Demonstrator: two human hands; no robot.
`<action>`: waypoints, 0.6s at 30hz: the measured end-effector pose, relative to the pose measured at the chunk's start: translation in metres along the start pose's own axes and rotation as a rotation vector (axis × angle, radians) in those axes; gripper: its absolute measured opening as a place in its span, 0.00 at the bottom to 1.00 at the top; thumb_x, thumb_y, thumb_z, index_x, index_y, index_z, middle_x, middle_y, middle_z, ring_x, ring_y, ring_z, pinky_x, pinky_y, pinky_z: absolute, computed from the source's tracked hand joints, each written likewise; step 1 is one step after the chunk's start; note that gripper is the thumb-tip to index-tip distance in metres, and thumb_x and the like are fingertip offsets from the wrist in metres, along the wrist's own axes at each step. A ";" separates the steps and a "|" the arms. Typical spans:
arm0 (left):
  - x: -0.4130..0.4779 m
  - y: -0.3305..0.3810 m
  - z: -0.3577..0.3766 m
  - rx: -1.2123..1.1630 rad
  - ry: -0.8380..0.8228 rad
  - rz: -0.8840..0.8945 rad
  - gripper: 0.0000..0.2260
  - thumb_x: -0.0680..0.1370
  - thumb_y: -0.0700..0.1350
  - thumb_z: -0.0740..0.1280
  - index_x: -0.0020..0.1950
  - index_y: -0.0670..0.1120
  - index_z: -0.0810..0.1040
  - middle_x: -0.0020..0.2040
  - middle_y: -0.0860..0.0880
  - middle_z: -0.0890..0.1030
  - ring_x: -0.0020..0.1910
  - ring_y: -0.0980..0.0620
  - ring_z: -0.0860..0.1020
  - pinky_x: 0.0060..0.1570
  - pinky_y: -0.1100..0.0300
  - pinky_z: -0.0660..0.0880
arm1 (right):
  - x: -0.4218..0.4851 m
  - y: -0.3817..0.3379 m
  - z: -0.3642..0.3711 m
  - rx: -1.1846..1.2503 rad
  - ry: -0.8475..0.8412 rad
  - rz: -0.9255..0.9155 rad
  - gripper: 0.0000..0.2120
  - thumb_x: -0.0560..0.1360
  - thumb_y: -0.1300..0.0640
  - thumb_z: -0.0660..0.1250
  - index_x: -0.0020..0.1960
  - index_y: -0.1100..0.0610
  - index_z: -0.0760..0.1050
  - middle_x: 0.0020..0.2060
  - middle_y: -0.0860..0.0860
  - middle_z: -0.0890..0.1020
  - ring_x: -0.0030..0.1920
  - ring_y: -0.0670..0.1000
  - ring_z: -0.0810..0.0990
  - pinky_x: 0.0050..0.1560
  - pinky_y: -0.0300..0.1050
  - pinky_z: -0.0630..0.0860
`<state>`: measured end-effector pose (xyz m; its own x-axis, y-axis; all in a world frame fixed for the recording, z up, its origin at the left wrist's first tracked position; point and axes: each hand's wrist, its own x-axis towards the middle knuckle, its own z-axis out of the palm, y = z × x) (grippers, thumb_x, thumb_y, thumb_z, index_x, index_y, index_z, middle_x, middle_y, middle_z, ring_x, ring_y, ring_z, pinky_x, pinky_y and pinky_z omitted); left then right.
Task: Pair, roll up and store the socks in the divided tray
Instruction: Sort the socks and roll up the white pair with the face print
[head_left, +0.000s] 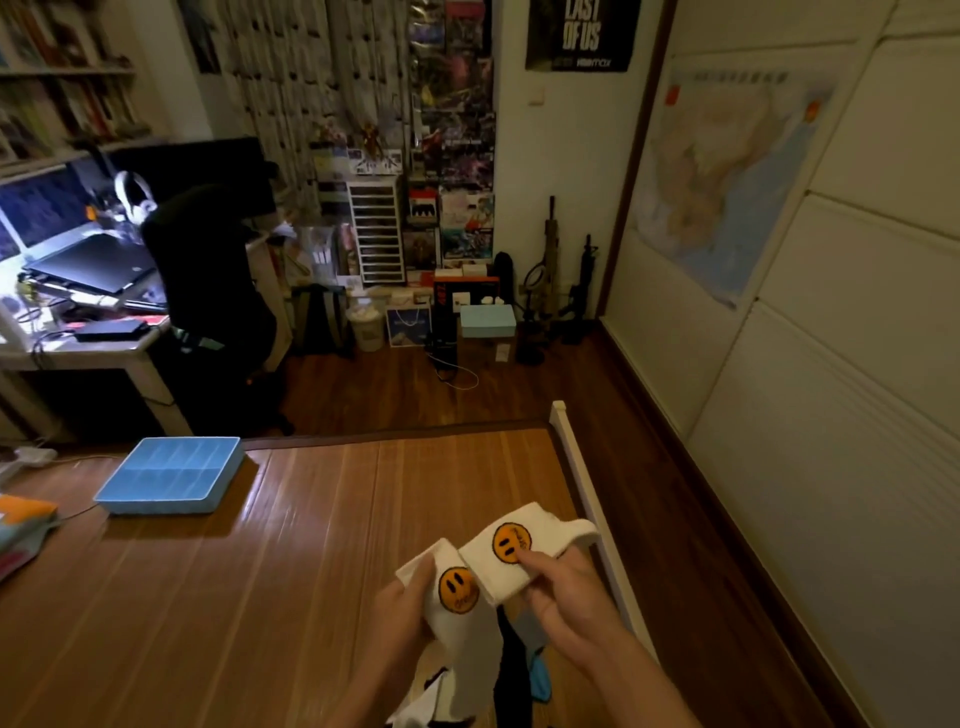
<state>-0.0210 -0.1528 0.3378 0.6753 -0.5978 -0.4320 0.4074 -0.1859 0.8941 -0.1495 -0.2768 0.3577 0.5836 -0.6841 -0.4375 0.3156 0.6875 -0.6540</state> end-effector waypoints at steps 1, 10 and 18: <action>0.001 0.003 0.000 -0.077 -0.040 -0.040 0.14 0.85 0.47 0.62 0.62 0.39 0.81 0.51 0.35 0.86 0.55 0.34 0.83 0.46 0.46 0.80 | 0.000 0.000 0.005 -0.031 -0.011 -0.011 0.19 0.76 0.73 0.65 0.65 0.60 0.74 0.54 0.61 0.86 0.53 0.60 0.86 0.44 0.52 0.84; 0.003 0.009 -0.012 -0.213 -0.266 0.001 0.20 0.71 0.44 0.74 0.61 0.39 0.81 0.53 0.40 0.87 0.53 0.42 0.86 0.50 0.49 0.84 | -0.004 0.038 0.036 -0.372 0.136 -0.093 0.09 0.75 0.62 0.73 0.56 0.60 0.82 0.48 0.55 0.88 0.49 0.53 0.87 0.46 0.49 0.83; 0.017 0.000 -0.037 -0.072 -0.254 0.064 0.12 0.78 0.45 0.72 0.58 0.40 0.84 0.50 0.41 0.88 0.50 0.42 0.87 0.42 0.56 0.83 | -0.015 0.059 0.026 -0.974 0.470 -0.271 0.15 0.71 0.43 0.76 0.44 0.54 0.80 0.36 0.49 0.82 0.36 0.46 0.79 0.35 0.39 0.73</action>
<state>0.0130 -0.1341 0.3263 0.5291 -0.7847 -0.3229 0.4178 -0.0903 0.9041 -0.1199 -0.2197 0.3410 0.1784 -0.9484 -0.2621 -0.4526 0.1574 -0.8777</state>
